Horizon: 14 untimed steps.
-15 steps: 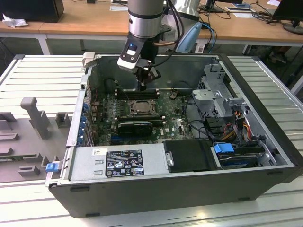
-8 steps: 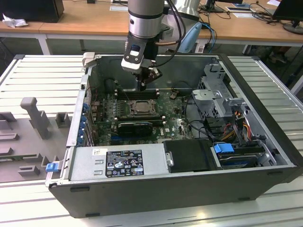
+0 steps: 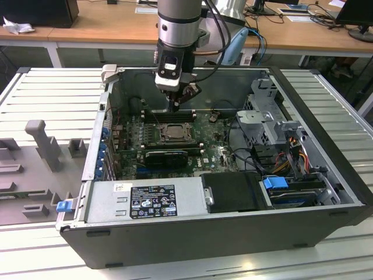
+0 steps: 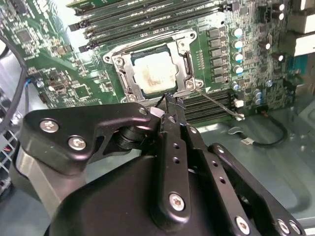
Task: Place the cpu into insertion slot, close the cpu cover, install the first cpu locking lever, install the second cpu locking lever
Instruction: 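Install the first cpu locking lever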
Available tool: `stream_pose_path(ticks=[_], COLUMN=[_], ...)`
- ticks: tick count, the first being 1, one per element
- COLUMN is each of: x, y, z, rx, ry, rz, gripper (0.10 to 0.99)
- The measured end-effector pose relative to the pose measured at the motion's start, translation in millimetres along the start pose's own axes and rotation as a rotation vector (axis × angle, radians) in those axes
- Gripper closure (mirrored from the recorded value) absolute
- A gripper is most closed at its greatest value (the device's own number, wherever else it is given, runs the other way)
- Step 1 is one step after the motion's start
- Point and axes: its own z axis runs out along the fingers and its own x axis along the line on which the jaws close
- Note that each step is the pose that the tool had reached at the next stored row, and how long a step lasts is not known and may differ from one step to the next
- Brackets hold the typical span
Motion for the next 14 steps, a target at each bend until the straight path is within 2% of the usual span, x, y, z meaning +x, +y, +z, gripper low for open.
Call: stream_pose_path(ticks=[3, 6, 14], x=[0.0, 0.0, 0.0], y=[0.0, 0.0, 0.0], z=[0.0, 0.0, 0.0], rx=[0.004, 0.006, 0.011], ry=[0.0029, 0.0049, 0.0087], rz=[-0.109, -0.184, -0.334], gripper=[0.98, 0.98, 0.98])
